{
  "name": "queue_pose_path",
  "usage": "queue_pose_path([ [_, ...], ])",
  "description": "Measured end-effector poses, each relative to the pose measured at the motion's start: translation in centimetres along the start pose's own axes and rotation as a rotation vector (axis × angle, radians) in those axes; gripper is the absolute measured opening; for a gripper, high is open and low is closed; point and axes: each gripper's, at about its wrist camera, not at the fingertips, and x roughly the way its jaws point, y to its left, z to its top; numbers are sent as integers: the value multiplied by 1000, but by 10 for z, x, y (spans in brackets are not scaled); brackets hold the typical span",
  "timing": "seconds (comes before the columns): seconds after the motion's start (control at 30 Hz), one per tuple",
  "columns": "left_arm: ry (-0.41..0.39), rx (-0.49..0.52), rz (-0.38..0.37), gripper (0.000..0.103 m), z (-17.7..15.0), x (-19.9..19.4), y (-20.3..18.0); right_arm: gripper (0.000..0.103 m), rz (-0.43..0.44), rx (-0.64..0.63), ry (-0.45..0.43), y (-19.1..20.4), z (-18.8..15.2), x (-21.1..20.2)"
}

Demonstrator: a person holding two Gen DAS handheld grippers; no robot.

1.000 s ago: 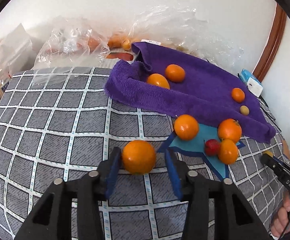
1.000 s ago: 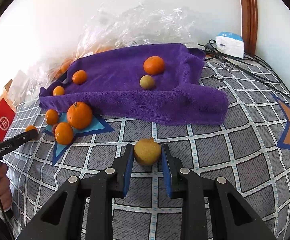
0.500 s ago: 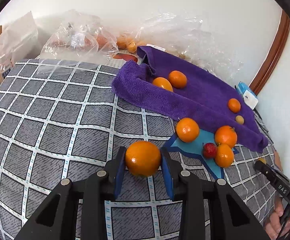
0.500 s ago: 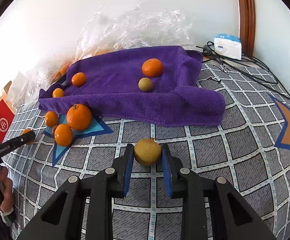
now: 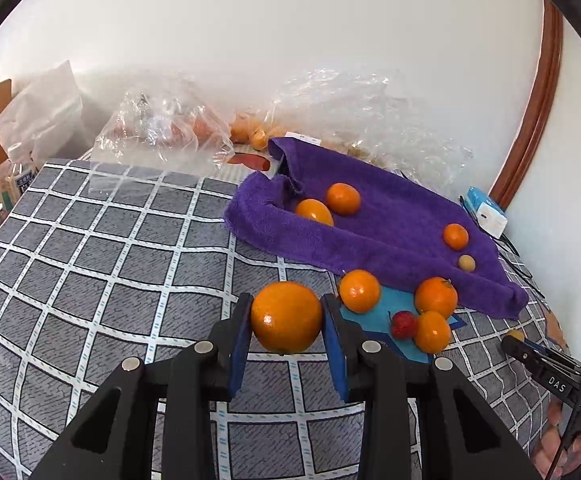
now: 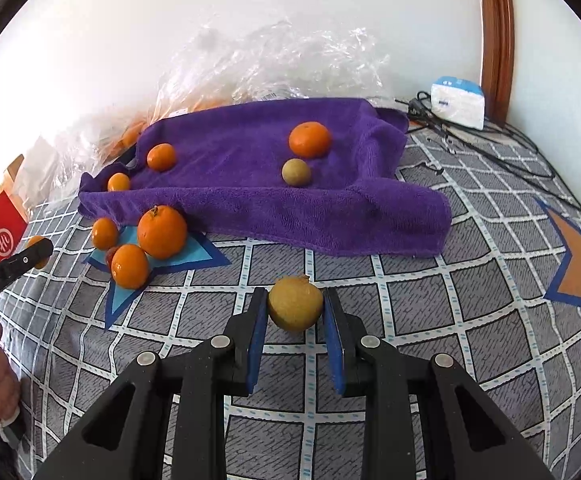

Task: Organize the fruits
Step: 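Carry the oval orange over the towel with the left tool while the right tool carries the yellow-green fruit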

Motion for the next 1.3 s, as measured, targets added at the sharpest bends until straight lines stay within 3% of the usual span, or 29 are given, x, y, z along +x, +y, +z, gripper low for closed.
queue_pose_path([
  [0.37,-6,-38,-3,32,2,-2,5,27,-2,-12,-16,2,0,-2],
  [0.73,-67,-44,9,32,2,-11,6,27,-45,28,-21,-6,5,-10],
  [1.07,-71,-48,44,32,8,-25,4,27,-58,12,-86,-2,34,-48],
  [1.3,-88,-32,57,32,45,-38,-7,27,-57,19,-118,4,67,-52],
])
